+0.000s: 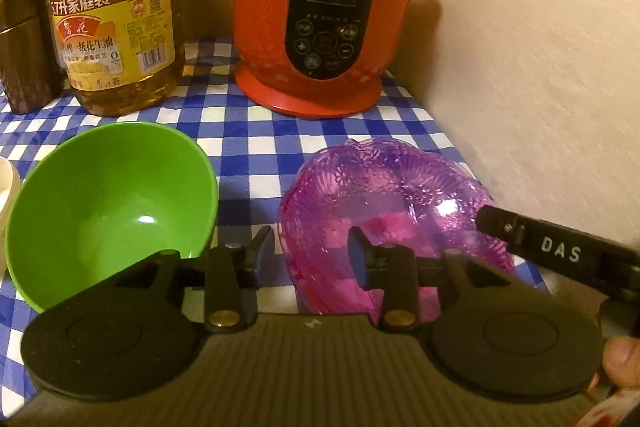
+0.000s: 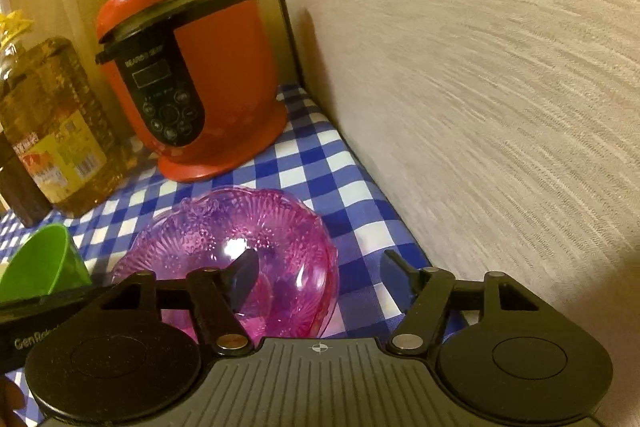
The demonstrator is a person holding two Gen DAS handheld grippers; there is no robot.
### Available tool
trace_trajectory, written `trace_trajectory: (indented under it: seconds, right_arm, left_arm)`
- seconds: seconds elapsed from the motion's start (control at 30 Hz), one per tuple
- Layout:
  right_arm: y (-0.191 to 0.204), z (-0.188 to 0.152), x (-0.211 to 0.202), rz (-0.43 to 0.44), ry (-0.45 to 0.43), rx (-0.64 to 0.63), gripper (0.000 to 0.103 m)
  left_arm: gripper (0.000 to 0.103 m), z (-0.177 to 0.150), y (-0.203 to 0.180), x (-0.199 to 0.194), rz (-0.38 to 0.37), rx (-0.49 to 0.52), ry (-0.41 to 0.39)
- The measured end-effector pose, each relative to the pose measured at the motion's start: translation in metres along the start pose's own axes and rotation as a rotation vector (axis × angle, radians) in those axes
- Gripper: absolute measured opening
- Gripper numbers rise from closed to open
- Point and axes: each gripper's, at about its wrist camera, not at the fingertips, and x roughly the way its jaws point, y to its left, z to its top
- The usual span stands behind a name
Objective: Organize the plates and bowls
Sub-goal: 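Move both grippers back to the remaining pink glass plate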
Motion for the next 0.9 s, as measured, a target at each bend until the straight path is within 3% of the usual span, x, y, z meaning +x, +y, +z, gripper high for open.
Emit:
trace_trajectory:
  seconds: [0.5,0.9]
  right_arm:
    - [0.003,-0.010,-0.048,-0.004,-0.028,-0.027,0.067]
    - [0.003,-0.050,-0.131,-0.024,-0.036,-0.004,0.067]
  left_arm:
    - [0.037,-0.028,0.006,-0.057,-0.057,-0.060,-0.002]
    - [0.037,-0.065,0.012,-0.122,-0.068,-0.103,-0.004]
